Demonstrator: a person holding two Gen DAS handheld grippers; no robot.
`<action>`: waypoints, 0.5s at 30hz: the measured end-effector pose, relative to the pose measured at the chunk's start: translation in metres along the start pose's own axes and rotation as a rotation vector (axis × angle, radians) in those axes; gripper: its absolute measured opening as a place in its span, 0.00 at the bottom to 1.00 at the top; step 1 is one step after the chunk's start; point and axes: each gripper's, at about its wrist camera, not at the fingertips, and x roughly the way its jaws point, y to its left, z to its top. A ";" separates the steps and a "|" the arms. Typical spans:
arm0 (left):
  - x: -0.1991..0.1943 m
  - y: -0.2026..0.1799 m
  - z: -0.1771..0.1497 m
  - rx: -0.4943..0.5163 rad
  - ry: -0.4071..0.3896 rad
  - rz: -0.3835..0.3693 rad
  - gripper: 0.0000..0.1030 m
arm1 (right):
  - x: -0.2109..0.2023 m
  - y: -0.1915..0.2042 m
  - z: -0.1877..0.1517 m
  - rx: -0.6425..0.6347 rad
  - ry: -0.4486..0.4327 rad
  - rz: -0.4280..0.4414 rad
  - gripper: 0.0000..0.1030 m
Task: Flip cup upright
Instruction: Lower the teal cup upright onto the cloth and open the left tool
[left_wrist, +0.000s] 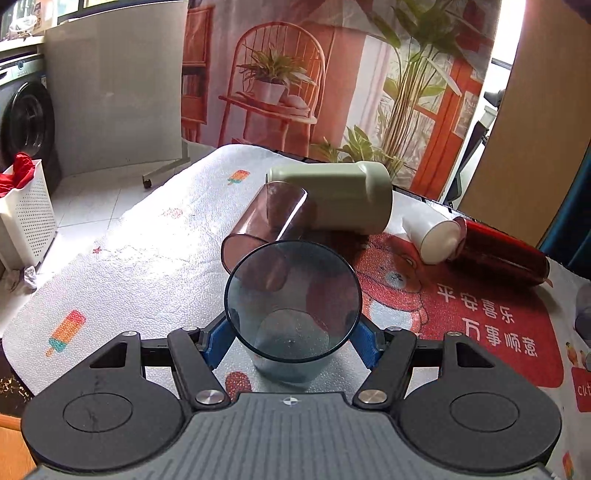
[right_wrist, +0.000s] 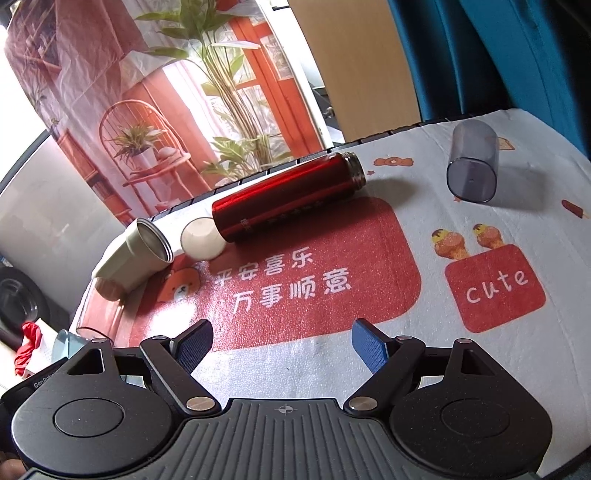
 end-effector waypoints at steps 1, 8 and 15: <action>0.000 0.000 -0.003 0.001 0.012 -0.003 0.67 | -0.001 0.000 0.000 0.003 0.000 0.001 0.78; -0.006 -0.011 -0.009 0.057 0.066 0.003 0.68 | -0.002 0.000 -0.003 0.008 0.013 0.001 0.78; 0.002 -0.014 -0.009 0.053 0.127 -0.043 0.69 | -0.006 0.004 -0.006 0.001 0.020 -0.005 0.81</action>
